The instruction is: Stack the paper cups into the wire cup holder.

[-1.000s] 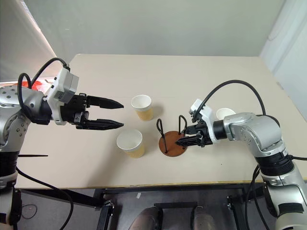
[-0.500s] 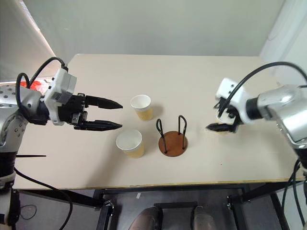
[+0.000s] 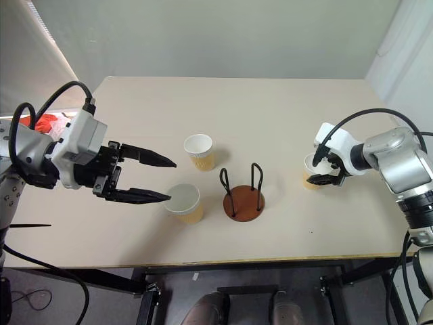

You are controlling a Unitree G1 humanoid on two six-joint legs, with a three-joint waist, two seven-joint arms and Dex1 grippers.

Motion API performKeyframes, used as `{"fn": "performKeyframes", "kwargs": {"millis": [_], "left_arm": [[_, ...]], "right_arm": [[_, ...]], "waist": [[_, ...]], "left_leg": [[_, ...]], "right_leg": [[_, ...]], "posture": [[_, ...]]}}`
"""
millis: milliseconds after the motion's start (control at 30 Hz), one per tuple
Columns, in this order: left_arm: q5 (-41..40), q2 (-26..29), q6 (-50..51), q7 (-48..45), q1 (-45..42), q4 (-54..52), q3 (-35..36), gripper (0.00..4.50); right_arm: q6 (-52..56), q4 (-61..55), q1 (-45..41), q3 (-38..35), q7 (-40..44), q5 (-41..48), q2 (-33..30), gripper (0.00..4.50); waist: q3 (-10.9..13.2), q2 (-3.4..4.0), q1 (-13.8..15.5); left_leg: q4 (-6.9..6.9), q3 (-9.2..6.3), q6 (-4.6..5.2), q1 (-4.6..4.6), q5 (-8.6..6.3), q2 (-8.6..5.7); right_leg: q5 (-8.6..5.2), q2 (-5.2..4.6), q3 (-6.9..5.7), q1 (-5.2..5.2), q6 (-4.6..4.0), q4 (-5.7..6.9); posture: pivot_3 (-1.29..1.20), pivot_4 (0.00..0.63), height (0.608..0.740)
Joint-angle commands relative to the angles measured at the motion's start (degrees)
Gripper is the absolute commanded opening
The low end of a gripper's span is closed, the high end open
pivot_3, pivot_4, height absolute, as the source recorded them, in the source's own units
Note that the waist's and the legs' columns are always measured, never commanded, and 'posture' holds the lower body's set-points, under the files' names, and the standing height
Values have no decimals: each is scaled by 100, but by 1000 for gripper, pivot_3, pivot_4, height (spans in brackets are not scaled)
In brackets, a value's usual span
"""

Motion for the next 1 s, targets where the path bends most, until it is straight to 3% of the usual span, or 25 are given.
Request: {"fn": "performKeyframes", "kwargs": {"millis": [33, 333, 533, 767, 1000], "left_arm": [[-85, 129, -4, 115, 43, -170, 266, 3380], [-144, 148, 10, 258, 215, -207, 360, 3380], [-113, 132, -43, 288, 219, -111, 361, 3380], [-98, 103, -75, 316, 231, -68, 347, 3380], [-167, 154, -12, 406, 366, -193, 460, 3380]], "right_arm": [[-216, 113, -62, -3, 105, -231, 59, 3190], [-344, 52, -60, -120, 550, -353, 56, 35], [-275, -404, -643, -681, 1265, 330, 51, 35], [-432, -594, -1685, -730, 1415, 638, 656, 35], [-335, -1258, -1506, -489, 1468, 746, 1124, 35]], "waist": [[0, 0, -2], [0, 0, -2], [3, 4, -8], [0, -1, -39], [1, 1, -22]], "left_leg": [[0, 0, 0, 0, 0, 0], [0, 0, -4, 0, -3, 0], [-1, 0, -5, -1, -4, -1], [-14, -4, -8, 13, -4, 2], [-28, -3, -9, 9, -5, 0]], "right_leg": [[0, -1, 0, 0, 0, 0], [0, -1, -1, 0, -1, 1], [0, -1, 0, -1, -1, 1], [-11, 3, -1, 1, -19, 2], [-14, 2, -2, -5, -24, 2]], "posture": [[0, 150, 740], [0, 150, 740], [0, 150, 740], [0, 150, 740], [0, 150, 740]]}}
